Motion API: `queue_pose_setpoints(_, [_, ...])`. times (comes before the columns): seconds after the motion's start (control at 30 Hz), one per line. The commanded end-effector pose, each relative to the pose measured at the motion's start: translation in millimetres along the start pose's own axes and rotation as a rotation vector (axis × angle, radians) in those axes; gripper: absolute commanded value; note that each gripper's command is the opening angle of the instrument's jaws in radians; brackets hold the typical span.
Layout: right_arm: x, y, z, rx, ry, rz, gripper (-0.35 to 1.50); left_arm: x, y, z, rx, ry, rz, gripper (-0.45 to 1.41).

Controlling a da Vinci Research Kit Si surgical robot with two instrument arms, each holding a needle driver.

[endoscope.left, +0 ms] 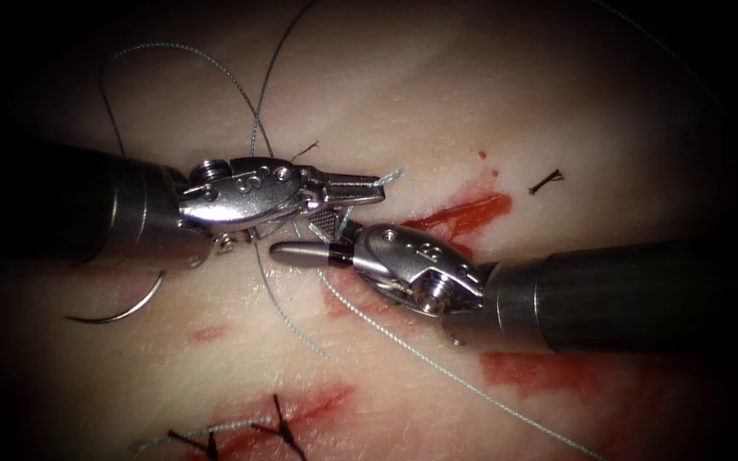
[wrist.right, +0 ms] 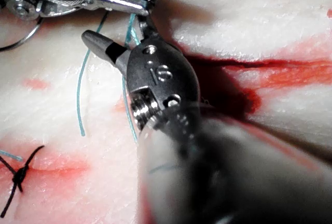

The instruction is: Wound Closure

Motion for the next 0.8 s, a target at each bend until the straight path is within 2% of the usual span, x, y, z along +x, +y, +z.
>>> queue_pose_setpoints(0.03, [-0.3,-0.3,0.9,0.005,0.007,0.001,1.36,-0.5,-0.1,0.6,0.000,0.000,0.000,-0.45])
queue_pose_setpoints(0.2, [0.0,-0.4,1.0,0.005,0.007,-0.003,1.28,-0.5,0.0,0.7,0.001,0.000,0.000,-0.45])
queue_pose_setpoints(0.27, [-0.1,-0.5,1.1,0.006,0.007,-0.003,1.10,-0.5,0.0,0.7,0.001,0.000,0.000,-0.45])
queue_pose_setpoints(0.3, [-0.1,-0.6,1.1,0.006,0.006,-0.004,0.84,-0.5,0.0,0.7,0.001,0.000,0.000,-0.45])
queue_pose_setpoints(0.33, [-0.1,-0.7,1.1,0.007,0.006,-0.004,0.73,-0.5,0.0,0.7,0.001,0.000,0.000,-0.45])
queue_pose_setpoints(0.53, [0.1,-0.7,1.1,0.010,0.018,-0.002,0.42,-0.6,0.0,0.7,0.002,0.000,0.001,-0.45])
queue_pose_setpoints(0.57, [0.2,-0.7,1.1,0.007,0.019,-0.002,0.27,-0.7,0.0,0.7,0.002,0.000,0.001,-0.45])
queue_pose_setpoints(0.6, [0.1,-0.7,1.1,-0.001,0.023,-0.002,-0.06,-0.6,0.0,0.7,0.002,0.000,0.001,-0.45])
queue_pose_setpoints(0.63, [0.1,-0.6,1.1,-0.001,0.023,-0.002,-0.21,-0.6,0.0,0.7,0.002,0.000,0.001,-0.45])
queue_pose_setpoints(0.7, [0.0,-0.6,1.1,0.000,0.022,-0.009,-0.35,-0.7,0.0,0.7,0.002,0.000,0.001,-0.45])
queue_pose_setpoints(0.8, [0.0,-0.6,1.0,0.000,0.022,-0.009,-0.35,-0.7,0.0,0.7,0.002,0.000,0.007,-0.45])
